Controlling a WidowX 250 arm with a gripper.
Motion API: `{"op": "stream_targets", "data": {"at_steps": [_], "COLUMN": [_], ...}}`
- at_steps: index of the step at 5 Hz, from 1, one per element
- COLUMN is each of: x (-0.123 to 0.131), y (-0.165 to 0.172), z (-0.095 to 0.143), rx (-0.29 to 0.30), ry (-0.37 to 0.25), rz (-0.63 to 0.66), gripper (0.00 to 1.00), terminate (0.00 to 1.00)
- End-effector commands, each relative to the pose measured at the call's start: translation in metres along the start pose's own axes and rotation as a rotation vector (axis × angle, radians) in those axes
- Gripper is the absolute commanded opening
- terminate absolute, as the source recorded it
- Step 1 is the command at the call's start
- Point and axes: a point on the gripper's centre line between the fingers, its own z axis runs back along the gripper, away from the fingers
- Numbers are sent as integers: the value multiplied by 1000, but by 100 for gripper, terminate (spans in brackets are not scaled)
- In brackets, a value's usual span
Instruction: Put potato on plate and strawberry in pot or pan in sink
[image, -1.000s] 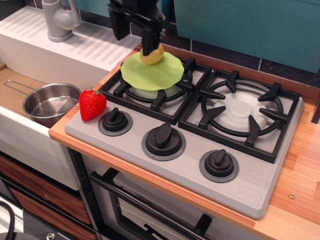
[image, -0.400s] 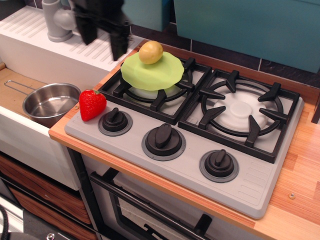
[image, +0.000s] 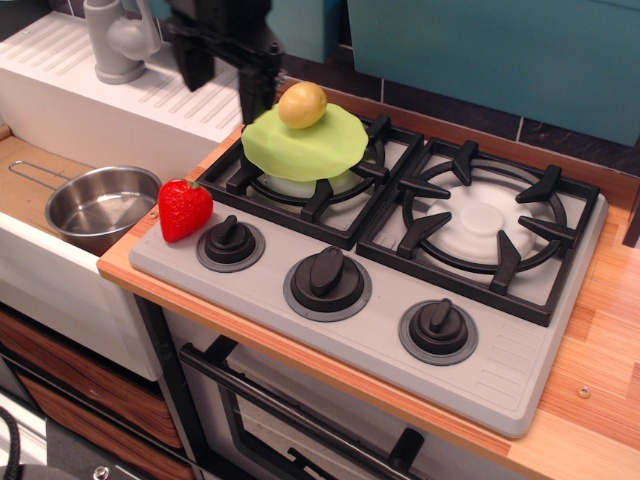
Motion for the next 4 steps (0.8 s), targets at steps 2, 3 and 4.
{"op": "stream_targets", "data": {"at_steps": [2, 3, 4], "x": [-14, -29, -35], "y": [6, 4, 5], "z": [24, 29, 31], "rx": [63, 91, 97], "ry": [-61, -35, -30], "rz": [-29, -43, -45], "gripper": [100, 100, 100], "terminate": [0, 0, 0]}}
